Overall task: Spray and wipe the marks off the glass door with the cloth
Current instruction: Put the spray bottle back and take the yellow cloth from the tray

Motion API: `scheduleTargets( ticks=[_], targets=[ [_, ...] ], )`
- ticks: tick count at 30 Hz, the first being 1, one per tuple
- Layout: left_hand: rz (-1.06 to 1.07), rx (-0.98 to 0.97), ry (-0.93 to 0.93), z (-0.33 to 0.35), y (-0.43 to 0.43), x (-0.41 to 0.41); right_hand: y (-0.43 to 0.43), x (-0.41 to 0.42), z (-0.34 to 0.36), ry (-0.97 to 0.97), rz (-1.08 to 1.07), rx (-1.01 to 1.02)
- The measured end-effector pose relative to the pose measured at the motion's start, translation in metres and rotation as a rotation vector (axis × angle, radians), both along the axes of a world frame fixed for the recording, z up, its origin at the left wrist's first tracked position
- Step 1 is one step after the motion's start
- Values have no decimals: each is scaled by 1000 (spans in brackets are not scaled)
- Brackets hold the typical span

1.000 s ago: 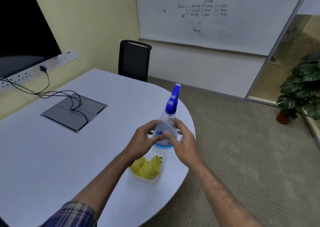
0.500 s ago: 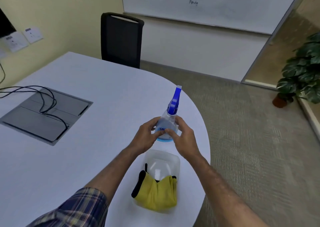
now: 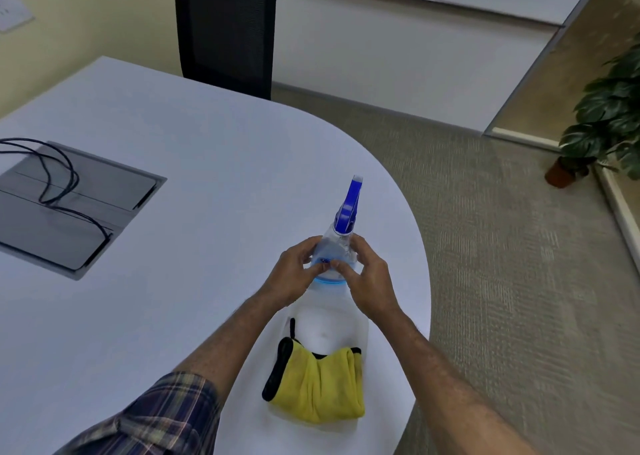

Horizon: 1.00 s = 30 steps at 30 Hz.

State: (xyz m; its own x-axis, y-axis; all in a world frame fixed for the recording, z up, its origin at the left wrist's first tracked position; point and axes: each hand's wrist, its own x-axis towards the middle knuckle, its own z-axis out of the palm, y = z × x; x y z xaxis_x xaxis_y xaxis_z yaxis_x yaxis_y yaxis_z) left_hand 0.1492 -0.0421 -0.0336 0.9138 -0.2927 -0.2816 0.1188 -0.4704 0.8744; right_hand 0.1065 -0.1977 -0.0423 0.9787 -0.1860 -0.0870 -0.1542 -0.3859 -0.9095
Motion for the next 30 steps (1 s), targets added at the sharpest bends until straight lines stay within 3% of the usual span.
scheduleTargets(
  ticks=[14, 21, 26, 30],
  targets=[
    [-1, -18, 18, -29, 3, -5, -2, -5, -25, 12, -2, -33],
    [-24, -23, -7, -33, 8, -8, -1, -21, -2, 27, 13, -18],
    [139, 39, -85, -21, 23, -29, 12, -82, 22, -102, -229, -124],
    [218, 90, -318, -18, 39, -88, 24, -113, 25, 79, 136, -417]
  ],
)
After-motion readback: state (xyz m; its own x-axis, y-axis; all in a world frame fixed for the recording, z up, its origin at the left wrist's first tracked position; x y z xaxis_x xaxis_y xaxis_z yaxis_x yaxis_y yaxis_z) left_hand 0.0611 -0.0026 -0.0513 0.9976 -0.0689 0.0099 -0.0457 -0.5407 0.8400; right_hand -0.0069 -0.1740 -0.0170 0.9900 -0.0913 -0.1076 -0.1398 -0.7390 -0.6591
